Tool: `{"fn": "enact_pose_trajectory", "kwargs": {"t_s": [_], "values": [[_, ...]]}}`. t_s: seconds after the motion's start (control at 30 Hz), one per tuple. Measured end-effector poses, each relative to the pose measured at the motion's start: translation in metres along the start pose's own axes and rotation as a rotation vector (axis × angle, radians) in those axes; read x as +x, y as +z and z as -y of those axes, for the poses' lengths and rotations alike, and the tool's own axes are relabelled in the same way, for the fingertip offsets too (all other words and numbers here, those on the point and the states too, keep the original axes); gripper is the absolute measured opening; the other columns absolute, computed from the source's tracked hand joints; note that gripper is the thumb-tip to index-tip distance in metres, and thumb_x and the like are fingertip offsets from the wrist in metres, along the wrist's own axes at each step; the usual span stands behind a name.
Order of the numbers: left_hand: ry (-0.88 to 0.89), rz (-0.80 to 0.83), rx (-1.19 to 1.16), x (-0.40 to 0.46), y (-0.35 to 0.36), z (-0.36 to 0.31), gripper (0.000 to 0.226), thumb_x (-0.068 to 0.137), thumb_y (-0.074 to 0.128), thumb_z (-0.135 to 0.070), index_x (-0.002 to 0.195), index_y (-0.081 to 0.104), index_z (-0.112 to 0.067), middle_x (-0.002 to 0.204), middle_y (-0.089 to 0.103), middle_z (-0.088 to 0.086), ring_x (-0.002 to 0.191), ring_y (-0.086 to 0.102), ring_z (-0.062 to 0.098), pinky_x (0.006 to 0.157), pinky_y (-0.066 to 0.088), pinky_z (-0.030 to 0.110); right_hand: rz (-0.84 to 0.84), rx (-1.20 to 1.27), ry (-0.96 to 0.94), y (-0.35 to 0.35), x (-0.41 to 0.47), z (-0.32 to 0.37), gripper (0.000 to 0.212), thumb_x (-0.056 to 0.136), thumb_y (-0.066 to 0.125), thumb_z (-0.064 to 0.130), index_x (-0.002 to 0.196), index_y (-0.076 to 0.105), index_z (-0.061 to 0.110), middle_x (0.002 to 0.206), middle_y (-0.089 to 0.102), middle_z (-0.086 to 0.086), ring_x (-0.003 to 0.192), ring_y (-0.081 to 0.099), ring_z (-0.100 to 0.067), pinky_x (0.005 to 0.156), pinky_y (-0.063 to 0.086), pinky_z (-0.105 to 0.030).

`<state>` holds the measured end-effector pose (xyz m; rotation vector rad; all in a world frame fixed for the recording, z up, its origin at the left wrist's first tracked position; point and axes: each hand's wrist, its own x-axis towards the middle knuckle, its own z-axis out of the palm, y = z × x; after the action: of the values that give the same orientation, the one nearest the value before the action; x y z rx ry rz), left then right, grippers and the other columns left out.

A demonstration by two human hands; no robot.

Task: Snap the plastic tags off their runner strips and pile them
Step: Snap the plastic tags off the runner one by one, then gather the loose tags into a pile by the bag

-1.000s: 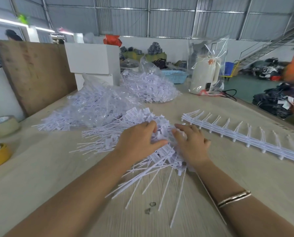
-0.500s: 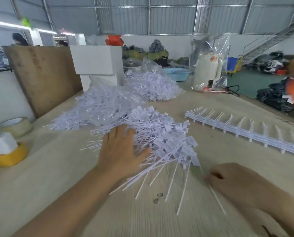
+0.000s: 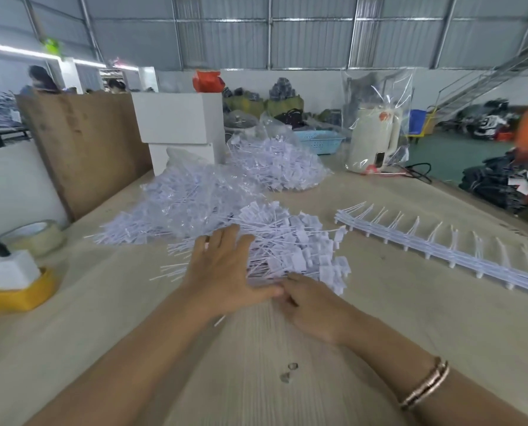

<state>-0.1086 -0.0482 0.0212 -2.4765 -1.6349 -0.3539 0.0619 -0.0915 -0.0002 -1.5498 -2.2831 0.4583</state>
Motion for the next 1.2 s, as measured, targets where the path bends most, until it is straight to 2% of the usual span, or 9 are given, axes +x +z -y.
{"fn": "enact_pose_trajectory", "kwargs": {"t_s": [0.17,0.37,0.53,0.6,0.63,0.67,0.73,1.1,1.2], "values": [[0.176,0.144,0.172,0.017,0.007,0.0,0.13,0.056,0.046,-0.091,0.145,-0.022,-0.026,0.146,-0.043,0.006,0.135,-0.038,0.024,0.113,-0.02,0.046,-0.022,0.535,0.153,-0.011,-0.024,0.001,0.023,0.093,0.049,0.007,0.097,0.066,0.023,0.087,0.057,0.015,0.081,0.052,0.003,0.075,0.039,-0.011],[0.01,0.318,0.143,0.048,0.005,0.003,0.129,0.062,0.065,-0.073,0.148,-0.014,-0.016,0.155,0.01,0.018,0.142,0.012,0.034,0.115,0.011,0.043,0.011,1.683,0.576,-0.008,-0.054,0.018,0.034,0.063,0.071,0.01,0.095,0.062,0.005,0.099,0.065,-0.014,0.096,0.059,-0.029,0.087,0.044,-0.034],[-0.01,0.271,0.081,0.051,0.018,0.003,0.115,0.058,0.06,-0.077,0.143,0.015,-0.014,0.136,0.039,0.008,0.125,0.036,0.027,0.103,0.021,0.04,-0.122,1.8,0.661,-0.014,-0.031,0.028,0.04,0.065,0.073,0.015,0.103,0.063,0.01,0.132,0.05,-0.022,0.125,0.048,-0.031,0.105,0.038,-0.037],[0.008,0.212,0.026,0.047,0.025,0.003,0.104,0.059,0.058,-0.077,0.137,0.026,-0.016,0.13,0.041,0.003,0.123,0.036,0.024,0.099,0.021,0.038,-0.152,1.831,0.657,-0.015,-0.017,0.03,0.032,0.071,0.074,0.017,0.1,0.063,0.013,0.116,0.06,-0.008,0.088,0.05,-0.022,0.099,0.041,-0.03],[0.02,0.184,-0.001,0.044,0.028,0.002,0.098,0.059,0.057,-0.076,0.133,0.03,-0.018,0.127,0.042,0.0,0.122,0.036,0.023,0.095,0.02,0.037,-0.182,1.829,0.667,-0.015,-0.01,0.031,0.024,0.075,0.073,0.018,0.096,0.063,0.014,0.107,0.062,-0.002,0.121,0.035,-0.016,0.094,0.042,-0.027],[0.034,0.161,-0.02,0.04,0.029,0.001,0.093,0.061,0.056,-0.075,0.132,0.031,-0.02,0.124,0.043,-0.002,0.12,0.036,0.021,0.092,0.018,0.036,-0.218,1.817,0.681,-0.014,-0.003,0.032,0.015,0.079,0.07,0.019,0.091,0.063,0.015,0.099,0.064,-0.001,0.094,0.059,-0.013,0.087,0.044,-0.025],[0.047,0.143,-0.047,0.035,0.031,0.0,0.088,0.065,0.053,-0.073,0.134,0.03,-0.024,0.124,0.044,-0.005,0.118,0.036,0.02,0.089,0.017,0.037,-0.299,1.8,0.701,-0.011,0.009,0.035,0.007,0.083,0.068,0.02,0.085,0.062,0.017,0.086,0.065,0.0,0.079,0.058,-0.011,0.073,0.045,-0.022],[0.168,0.032,-0.218,0.012,0.028,-0.006,0.065,0.08,0.056,-0.049,0.136,0.029,-0.031,0.118,0.047,-0.008,0.114,0.039,0.014,0.076,0.014,0.032,-0.401,1.593,0.812,-0.011,0.042,0.027,0.021,0.08,0.073,0.024,0.078,0.065,0.006,0.07,0.069,-0.009,0.063,0.063,-0.022,0.053,0.05,-0.028],[0.185,-0.05,-0.194,0.003,0.026,-0.008,0.06,0.082,0.053,-0.052,0.134,0.032,-0.029,0.116,0.048,-0.009,0.112,0.04,0.011,0.075,0.014,0.03,-0.363,1.595,0.797,-0.006,0.053,0.031,0.028,0.081,0.072,0.025,0.093,0.066,0.001,0.098,0.068,-0.018,0.086,0.065,-0.03,0.078,0.054,-0.038]]}}
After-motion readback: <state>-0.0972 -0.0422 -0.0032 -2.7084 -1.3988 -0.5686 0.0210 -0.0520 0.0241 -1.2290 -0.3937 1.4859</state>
